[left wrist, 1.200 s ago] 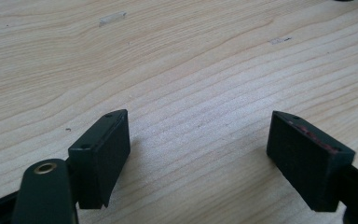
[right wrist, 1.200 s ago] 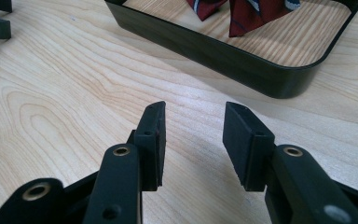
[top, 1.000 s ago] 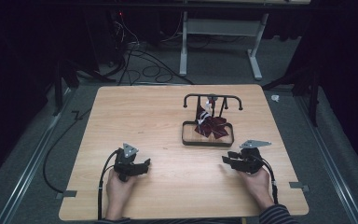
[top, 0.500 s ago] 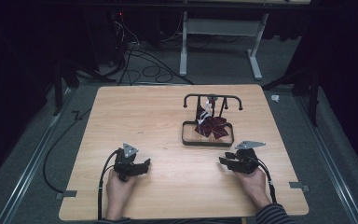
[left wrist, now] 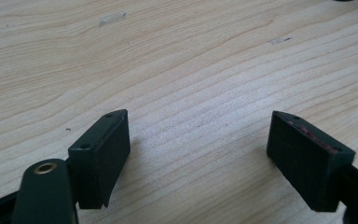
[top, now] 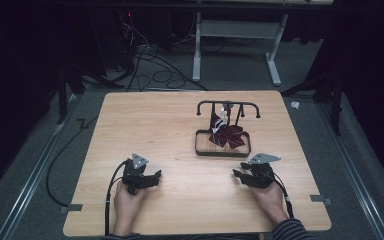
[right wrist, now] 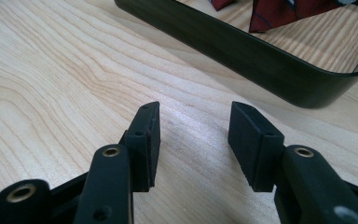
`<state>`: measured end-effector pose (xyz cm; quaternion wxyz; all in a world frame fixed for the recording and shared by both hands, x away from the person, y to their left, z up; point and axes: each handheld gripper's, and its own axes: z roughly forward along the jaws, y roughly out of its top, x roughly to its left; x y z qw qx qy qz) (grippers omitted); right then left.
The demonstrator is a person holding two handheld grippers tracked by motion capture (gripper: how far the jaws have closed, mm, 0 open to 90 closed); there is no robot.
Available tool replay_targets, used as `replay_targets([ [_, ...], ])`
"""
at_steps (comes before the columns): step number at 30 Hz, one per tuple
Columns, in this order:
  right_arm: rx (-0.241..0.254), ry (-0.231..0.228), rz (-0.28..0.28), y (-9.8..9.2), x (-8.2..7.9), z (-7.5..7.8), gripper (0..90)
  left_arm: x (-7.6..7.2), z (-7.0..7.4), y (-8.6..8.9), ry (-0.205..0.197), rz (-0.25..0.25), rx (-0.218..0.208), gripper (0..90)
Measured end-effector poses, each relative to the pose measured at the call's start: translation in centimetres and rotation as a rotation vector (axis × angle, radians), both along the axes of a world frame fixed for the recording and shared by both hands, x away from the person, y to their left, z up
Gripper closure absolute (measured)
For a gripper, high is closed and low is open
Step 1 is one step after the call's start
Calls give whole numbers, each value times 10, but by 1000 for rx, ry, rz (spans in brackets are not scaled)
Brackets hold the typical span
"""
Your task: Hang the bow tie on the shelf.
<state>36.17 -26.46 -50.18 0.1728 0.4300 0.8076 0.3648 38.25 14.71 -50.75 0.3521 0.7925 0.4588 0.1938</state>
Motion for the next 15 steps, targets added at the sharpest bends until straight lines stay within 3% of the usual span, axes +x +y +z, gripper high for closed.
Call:
replay_targets([
  [4, -46, -24, 8, 5, -2, 0, 525, 0, 0, 0, 0, 0, 0, 217],
  [15, -43, -19, 1, 5, -3, 0, 501, 0, 0, 0, 0, 0, 0, 216],
])
